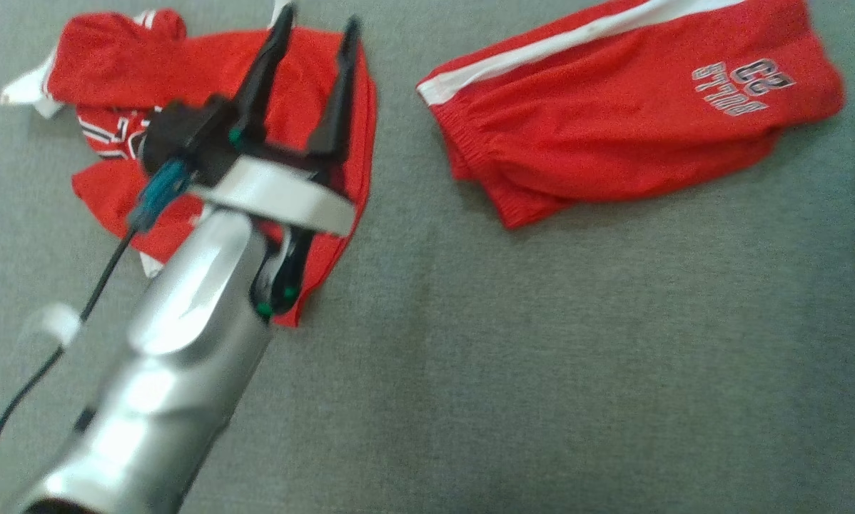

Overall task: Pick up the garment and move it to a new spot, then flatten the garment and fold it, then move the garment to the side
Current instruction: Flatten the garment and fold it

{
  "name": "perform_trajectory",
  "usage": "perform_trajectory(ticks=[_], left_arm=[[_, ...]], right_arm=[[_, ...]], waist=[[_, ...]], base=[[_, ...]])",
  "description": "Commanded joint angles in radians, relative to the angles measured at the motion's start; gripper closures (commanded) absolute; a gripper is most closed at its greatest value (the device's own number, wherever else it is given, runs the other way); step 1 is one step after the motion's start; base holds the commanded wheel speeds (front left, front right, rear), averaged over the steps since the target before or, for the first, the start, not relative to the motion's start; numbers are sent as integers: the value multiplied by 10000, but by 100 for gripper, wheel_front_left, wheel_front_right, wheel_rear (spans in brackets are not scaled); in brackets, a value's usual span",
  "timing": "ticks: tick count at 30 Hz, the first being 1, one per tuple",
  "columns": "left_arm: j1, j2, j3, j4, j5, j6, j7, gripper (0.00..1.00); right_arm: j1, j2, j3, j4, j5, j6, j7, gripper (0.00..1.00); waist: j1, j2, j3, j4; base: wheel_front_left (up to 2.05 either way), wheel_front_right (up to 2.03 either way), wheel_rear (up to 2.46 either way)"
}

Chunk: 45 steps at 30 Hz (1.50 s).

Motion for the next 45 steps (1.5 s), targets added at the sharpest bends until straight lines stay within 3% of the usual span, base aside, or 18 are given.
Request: perform_trajectory(ticks=[1,9,17,20,25,32,39,45], left_arm=[[143,366,586,-474,190,85,-47,0],[2495,167,2373,-1614,1015,-14,-48,0],[4569,-369,3404,-2001,1934,-379,-48,0],[5161,-571,3686,-2124,2276,-529,-48,0],[5773,-836,3997,-2163,2854,-695,-49,0],[5853,-1051,4234,-2088,3156,-883,-49,0],[5579,-1170,4074,-2040,3303,-1050,-49,0],[5213,-1202,3756,-2062,3280,-1139,-49,0]], right_arm=[[348,89,-170,-290,47,-9,-139,0],[2718,1573,-1981,-1709,-206,-9,-254,0],[5815,3942,-4024,-3701,-1018,-9,-258,0],[6766,4501,-4389,-4165,-1267,-9,-259,0],[7863,4775,-4519,-4620,-1728,-9,-259,0],[8204,4816,-4559,-4860,-1695,-9,-259,0],[7692,4819,-4885,-4780,-1892,-9,215,0],[6401,4820,-5965,-3938,-662,-9,1179,0]], waist=[[1,0,-605,-373],[1,0,-1828,-968],[1,0,-2623,-1430],[1,0,-2785,-1540],[1,0,-2908,-1619],[1,0,-2911,-1564],[1,0,-2507,-1177],[1,0,-1871,-612]], base=[[0,0,0],[0,0,0],[0,0,0],[0,0,0],[0,0,0],[0,0,0],[0,0,0],[0,0,0]])
